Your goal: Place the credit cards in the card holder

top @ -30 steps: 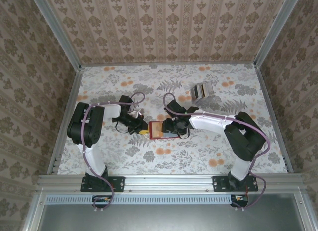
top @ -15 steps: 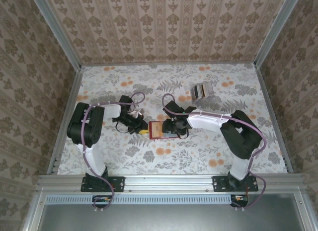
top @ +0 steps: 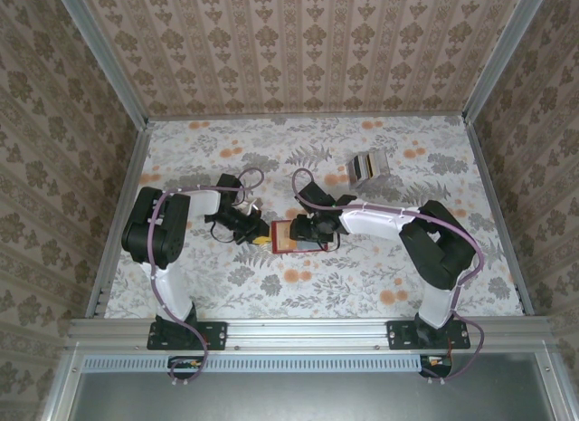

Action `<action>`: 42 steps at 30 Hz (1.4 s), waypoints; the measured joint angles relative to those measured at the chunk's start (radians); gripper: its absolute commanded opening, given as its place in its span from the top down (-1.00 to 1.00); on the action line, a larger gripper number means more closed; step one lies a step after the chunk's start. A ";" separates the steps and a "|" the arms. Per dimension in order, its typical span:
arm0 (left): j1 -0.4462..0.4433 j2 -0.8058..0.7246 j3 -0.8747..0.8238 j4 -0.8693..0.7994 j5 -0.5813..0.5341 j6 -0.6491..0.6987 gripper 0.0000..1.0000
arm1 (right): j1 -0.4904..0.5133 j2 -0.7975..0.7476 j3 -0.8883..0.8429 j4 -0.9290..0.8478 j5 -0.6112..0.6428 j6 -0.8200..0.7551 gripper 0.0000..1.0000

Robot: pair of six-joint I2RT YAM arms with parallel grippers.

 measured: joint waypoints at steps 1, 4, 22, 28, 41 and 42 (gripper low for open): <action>0.000 0.000 0.000 0.001 0.000 0.000 0.85 | 0.003 0.000 -0.005 0.021 -0.008 0.000 0.12; 0.000 -0.001 -0.002 0.005 0.000 0.000 0.85 | 0.010 0.000 -0.018 0.060 -0.016 0.000 0.12; -0.002 -0.007 -0.009 0.014 -0.002 0.000 0.84 | 0.019 -0.137 -0.116 -0.038 0.148 0.060 -0.10; -0.002 -0.008 -0.009 0.014 -0.003 0.000 0.83 | 0.019 -0.113 -0.114 -0.045 0.146 0.060 -0.10; -0.005 -0.010 -0.009 0.014 -0.008 0.000 0.83 | 0.026 -0.076 -0.099 -0.041 0.128 0.056 0.11; -0.006 -0.011 -0.009 0.014 -0.008 0.000 0.82 | 0.026 -0.075 -0.099 -0.037 0.123 0.052 0.14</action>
